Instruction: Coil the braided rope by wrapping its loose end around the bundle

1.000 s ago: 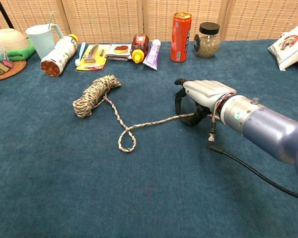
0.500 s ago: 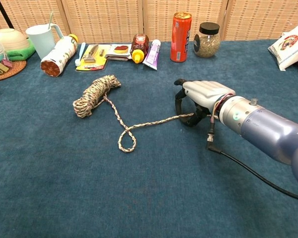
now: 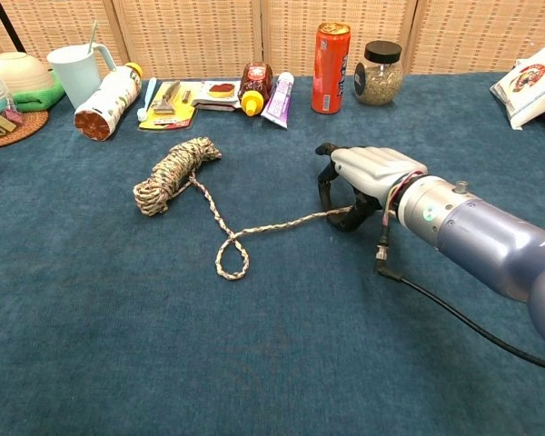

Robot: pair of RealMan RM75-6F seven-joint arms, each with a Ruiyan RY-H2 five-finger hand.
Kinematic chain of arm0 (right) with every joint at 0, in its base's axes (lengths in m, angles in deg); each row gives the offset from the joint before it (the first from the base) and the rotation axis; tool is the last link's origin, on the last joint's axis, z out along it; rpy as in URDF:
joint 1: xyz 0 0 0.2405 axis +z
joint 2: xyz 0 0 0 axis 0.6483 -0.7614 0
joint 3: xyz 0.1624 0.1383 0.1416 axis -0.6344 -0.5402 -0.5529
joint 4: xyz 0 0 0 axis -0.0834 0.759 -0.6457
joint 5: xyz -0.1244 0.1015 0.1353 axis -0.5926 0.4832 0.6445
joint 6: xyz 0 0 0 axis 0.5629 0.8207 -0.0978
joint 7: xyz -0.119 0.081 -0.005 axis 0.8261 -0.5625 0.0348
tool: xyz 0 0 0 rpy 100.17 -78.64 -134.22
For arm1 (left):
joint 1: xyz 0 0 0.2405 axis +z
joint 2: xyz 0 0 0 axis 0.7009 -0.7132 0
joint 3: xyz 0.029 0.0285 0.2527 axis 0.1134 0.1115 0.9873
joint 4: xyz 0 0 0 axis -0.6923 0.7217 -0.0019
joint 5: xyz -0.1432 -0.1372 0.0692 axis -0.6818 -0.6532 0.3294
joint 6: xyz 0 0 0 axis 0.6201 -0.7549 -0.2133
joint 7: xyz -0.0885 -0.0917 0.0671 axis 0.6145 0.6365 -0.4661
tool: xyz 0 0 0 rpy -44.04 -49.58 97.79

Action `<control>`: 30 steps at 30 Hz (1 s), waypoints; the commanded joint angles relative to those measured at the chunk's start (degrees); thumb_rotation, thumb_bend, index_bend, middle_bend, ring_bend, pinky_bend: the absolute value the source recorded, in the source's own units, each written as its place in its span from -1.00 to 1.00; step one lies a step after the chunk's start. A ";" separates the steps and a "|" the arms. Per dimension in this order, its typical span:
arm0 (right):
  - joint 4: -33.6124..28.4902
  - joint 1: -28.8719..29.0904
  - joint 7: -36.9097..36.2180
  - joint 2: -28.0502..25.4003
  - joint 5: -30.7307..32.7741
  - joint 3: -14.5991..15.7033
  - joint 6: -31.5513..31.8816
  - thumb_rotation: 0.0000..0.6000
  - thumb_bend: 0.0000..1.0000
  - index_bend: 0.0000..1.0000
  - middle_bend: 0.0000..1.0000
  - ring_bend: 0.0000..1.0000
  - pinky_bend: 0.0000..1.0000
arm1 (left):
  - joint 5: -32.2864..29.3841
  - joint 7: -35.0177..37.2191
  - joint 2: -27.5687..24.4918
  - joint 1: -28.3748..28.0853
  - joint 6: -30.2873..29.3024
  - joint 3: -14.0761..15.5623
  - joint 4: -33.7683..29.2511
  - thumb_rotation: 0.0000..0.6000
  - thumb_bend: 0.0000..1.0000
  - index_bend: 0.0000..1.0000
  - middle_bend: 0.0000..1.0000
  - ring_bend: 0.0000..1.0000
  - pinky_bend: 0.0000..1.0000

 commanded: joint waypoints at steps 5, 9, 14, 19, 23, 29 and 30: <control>-1.11 -0.64 -1.15 -1.03 -1.37 -0.01 0.97 1.00 -0.07 0.25 -1.00 -1.00 -1.00 | -0.45 -0.02 0.24 -0.33 0.56 -0.14 0.31 1.00 -1.00 -1.00 -1.00 -1.00 -1.00; -2.65 -1.45 -1.74 -2.65 -2.40 0.28 1.84 1.00 -0.06 0.25 -1.00 -1.00 -1.00 | -1.22 0.07 0.46 -0.75 1.35 -0.43 0.56 1.00 -1.00 -1.00 -1.00 -1.00 -1.00; -5.78 -2.88 -1.78 -5.74 -3.16 0.95 2.81 1.00 -0.06 0.25 -1.00 -1.00 -1.00 | -1.88 -0.47 0.88 -1.43 2.21 -0.77 0.81 1.00 -1.00 -1.00 -1.00 -1.00 -1.00; -8.76 -4.20 -1.81 -8.72 -3.83 1.51 3.81 1.00 -0.04 0.27 -1.00 -1.00 -1.00 | -2.03 -2.41 1.83 -3.78 3.93 -2.08 1.35 1.00 -1.00 -1.00 -1.00 -1.00 -1.00; -11.06 -5.31 -2.34 -10.88 -4.47 1.90 4.72 1.00 -0.04 0.27 -1.00 -1.00 -1.00 | -1.83 -5.89 2.98 -7.33 6.61 -3.64 2.24 1.00 -1.00 -1.00 -1.00 -1.00 -1.00; -13.55 -6.73 -2.80 -13.42 -5.07 2.34 5.99 1.00 -0.04 0.28 -1.00 -1.00 -1.00 | -5.43 -8.07 5.89 -12.98 12.72 -6.55 3.86 1.00 -1.00 -1.00 -1.00 -1.00 -1.00; -13.90 -6.92 -2.85 -13.79 -5.16 2.40 6.14 1.00 -0.04 0.28 -1.00 -1.00 -1.00 | -5.79 -8.14 6.64 -13.93 13.61 -6.97 4.59 1.00 -1.00 -1.00 -1.00 -1.00 -1.00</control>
